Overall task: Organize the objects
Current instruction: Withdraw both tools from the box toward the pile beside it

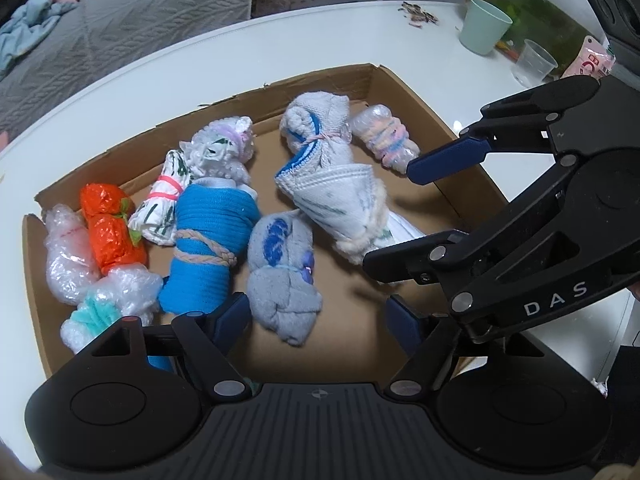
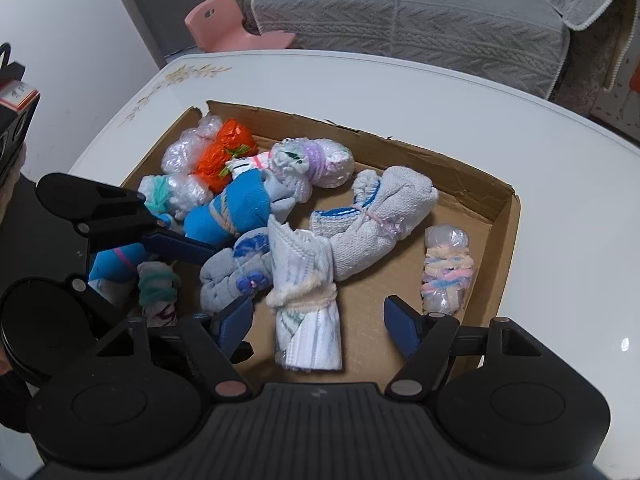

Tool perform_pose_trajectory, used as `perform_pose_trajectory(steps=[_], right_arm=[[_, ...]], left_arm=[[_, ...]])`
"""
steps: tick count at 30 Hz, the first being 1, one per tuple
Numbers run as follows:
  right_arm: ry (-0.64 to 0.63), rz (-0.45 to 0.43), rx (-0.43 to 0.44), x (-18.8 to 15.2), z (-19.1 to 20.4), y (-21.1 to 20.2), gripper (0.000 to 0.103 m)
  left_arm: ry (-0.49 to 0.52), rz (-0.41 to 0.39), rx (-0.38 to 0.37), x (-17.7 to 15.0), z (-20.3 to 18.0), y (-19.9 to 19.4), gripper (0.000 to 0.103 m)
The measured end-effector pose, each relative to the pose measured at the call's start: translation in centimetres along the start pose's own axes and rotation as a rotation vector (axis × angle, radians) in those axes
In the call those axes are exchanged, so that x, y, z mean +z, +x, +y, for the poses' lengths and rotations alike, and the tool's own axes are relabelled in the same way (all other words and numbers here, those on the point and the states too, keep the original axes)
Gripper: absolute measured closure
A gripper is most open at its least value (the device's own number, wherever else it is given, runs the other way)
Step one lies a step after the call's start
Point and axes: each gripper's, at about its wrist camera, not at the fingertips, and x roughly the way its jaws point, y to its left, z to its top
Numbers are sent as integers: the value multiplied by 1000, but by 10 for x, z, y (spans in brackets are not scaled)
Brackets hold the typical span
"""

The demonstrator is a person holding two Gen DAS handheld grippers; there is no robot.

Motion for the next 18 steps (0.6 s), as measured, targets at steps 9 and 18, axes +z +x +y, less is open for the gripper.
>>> perform_pose_trajectory(steps=[9, 18], right_arm=[[30, -31, -70, -12, 6, -25, 26], [-73, 46, -83, -119, 51, -101, 11]], left_arm=[[-36, 2, 15, -14, -2, -37, 18], [62, 78, -125, -76, -65, -69, 15]])
